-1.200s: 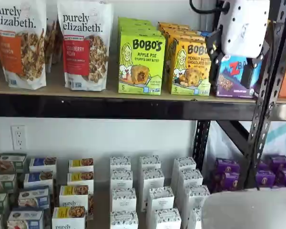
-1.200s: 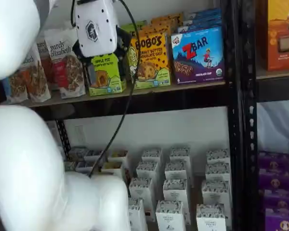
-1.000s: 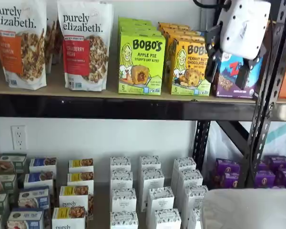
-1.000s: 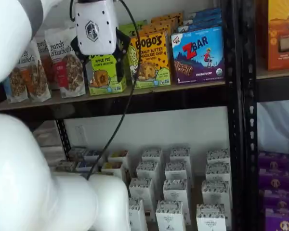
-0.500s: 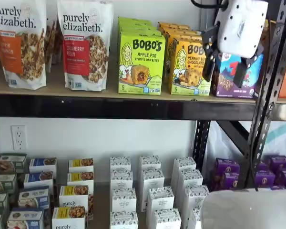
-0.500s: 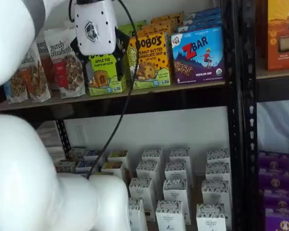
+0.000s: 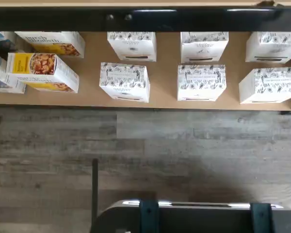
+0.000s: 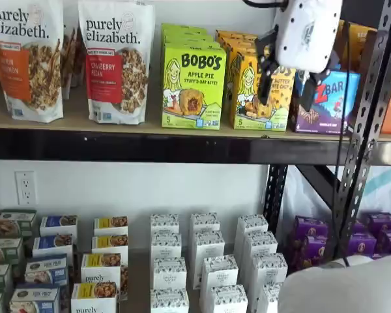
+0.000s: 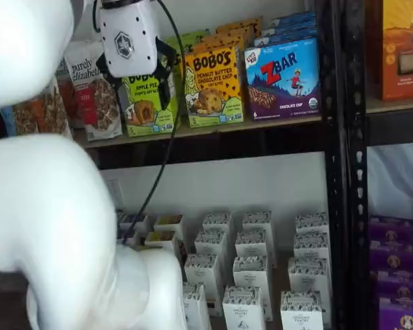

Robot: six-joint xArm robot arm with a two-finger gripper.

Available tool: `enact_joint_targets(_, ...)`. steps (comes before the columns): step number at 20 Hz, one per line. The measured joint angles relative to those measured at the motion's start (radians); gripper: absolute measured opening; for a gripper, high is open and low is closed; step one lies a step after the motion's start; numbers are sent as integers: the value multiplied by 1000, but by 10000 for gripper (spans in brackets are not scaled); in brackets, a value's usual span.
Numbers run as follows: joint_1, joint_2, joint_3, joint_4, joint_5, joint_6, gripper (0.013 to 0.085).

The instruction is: Pick the green box on the top shelf, the fourth from the left

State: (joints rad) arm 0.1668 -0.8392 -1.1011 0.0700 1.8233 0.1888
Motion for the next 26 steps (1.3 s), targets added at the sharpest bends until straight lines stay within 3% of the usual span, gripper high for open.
enact_joint_targets(7,83,47,-9,-30,-83,72,850)
enact_joint_targets(15,84,116,-42,2,-178,73,850)
enact_joint_targets(26,126,273,-161,-56,-311,101,850)
